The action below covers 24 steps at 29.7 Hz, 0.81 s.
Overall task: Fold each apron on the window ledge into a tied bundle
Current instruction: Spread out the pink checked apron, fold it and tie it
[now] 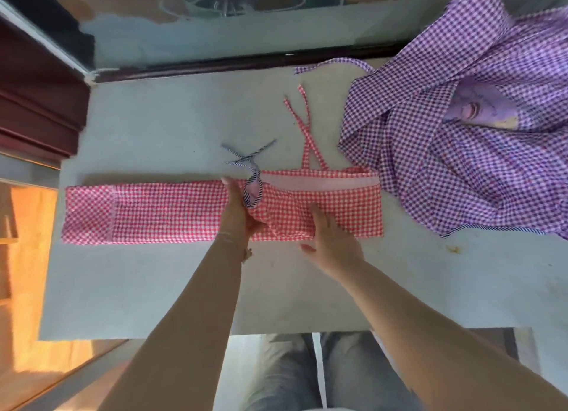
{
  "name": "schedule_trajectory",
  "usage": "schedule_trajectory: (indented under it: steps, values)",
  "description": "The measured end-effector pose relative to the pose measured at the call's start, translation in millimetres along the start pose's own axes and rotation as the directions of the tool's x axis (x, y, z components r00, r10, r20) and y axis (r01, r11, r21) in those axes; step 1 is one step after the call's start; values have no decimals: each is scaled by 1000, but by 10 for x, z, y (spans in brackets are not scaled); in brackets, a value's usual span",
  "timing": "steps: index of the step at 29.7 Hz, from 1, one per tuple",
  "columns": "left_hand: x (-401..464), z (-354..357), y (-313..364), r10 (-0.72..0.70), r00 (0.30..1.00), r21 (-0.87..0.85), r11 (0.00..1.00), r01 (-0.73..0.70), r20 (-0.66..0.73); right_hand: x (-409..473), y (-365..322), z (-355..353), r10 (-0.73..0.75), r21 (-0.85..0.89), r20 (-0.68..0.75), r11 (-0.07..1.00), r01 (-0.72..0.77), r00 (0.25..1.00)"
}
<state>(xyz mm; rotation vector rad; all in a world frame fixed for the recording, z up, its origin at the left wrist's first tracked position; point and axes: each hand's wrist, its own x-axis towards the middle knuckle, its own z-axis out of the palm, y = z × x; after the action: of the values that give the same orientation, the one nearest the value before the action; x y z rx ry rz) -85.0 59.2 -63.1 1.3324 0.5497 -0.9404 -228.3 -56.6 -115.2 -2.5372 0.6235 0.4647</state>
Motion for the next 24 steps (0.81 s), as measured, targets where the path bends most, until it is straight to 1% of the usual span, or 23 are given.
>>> schedule_trajectory:
  steps: [1,2,3,4,6,9,11,12,14,16,18,19,22,24]
  values:
    - [-15,-30,1,21,998,116,993,-14,-59,6,11,-7,-13,-2,4,1000,13,1000]
    - [-29,-65,-4,38,996,235,972,-17,-86,18,15,-16,-26,-24,17,999,27,1000]
    - [-41,-106,-11,44,996,306,952,-17,-81,32,20,-11,-34,-47,43,998,36,998]
    - [-65,-117,-8,44,998,342,939,-24,-52,40,39,-5,-33,-68,67,997,38,997]
    - [-71,-193,42,54,998,352,934,-56,15,62,27,-6,-29,-94,87,995,37,996]
    - [-69,-287,156,90,983,404,903,-148,161,107,15,-31,-71,-114,52,990,77,996]
    - [-35,-332,178,88,969,399,900,-177,231,132,1,-110,-96,-114,19,989,98,995]
    - [-25,-343,175,99,968,392,901,-185,229,154,-13,-152,-103,-101,2,990,103,995]
    - [-27,-329,141,148,975,365,909,-200,165,183,-22,-206,-119,-60,-56,991,116,991]
    - [-35,-320,93,205,974,335,915,-224,92,232,-19,-232,-165,-10,-171,986,166,971]
    - [-16,-331,38,208,975,275,936,-220,73,319,-22,-283,-213,-3,-260,976,219,942]
    - [-11,-333,15,194,979,236,950,-205,69,367,-27,-323,-236,-26,-274,971,238,932]
    - [25,-339,-14,128,992,93,987,-128,3,514,-107,-456,-262,-113,-179,963,244,948]
    - [48,-370,-34,110,993,74,992,-106,-47,592,-192,-500,-273,-128,-90,957,261,958]
